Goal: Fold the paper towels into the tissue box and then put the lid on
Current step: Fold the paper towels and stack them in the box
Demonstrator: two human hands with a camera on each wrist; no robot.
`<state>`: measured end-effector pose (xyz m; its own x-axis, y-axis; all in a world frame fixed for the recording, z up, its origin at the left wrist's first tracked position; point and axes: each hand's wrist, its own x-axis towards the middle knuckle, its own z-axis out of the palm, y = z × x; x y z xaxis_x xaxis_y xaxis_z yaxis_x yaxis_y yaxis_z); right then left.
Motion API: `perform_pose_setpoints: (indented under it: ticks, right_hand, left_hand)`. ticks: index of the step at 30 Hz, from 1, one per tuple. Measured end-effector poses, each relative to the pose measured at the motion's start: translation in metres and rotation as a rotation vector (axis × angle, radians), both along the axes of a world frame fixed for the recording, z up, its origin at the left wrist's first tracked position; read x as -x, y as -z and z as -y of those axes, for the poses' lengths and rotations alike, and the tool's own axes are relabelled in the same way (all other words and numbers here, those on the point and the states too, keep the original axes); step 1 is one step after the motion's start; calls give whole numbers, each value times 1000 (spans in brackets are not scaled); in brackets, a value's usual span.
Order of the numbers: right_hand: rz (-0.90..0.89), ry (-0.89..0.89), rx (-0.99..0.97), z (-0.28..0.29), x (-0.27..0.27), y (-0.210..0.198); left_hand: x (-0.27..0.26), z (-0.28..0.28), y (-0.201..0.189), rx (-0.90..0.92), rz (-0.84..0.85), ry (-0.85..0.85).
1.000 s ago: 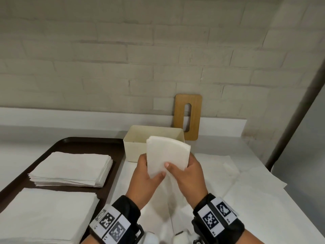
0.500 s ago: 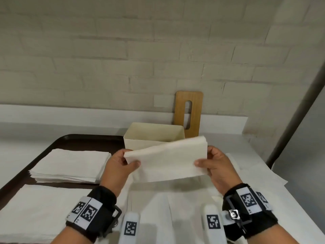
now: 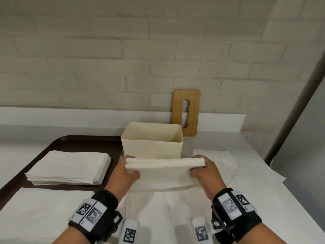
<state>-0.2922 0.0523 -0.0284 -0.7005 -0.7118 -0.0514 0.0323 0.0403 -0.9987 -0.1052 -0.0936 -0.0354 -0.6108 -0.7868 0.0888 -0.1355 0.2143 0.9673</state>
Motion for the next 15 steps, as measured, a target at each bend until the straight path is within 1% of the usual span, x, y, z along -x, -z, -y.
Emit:
perform_pose_setpoints:
  ticks: [4,7,8,11,12,15]
  right_hand:
    - [-43,-76,-152,-1,0,11]
    - [-66,-91,-177,-2,7,4]
    - [-73,-95,-176,-1,10,-3]
    - [-155,-99,-149,11,19,-32]
    - [-196,-88,-134,18,22,-43]
    - [-302,-18,-61,45,31,-72]
  left_hand:
    - [-2,1,4,16,98,61]
    - [-6,11,-1,9,129,28]
    - [-6,15,-8,0,118,14]
    - [-2,30,-38,4,2,-50]
    - [1,37,-49,42,-20,-72]
    - [21,63,-80,211,-3,-167]
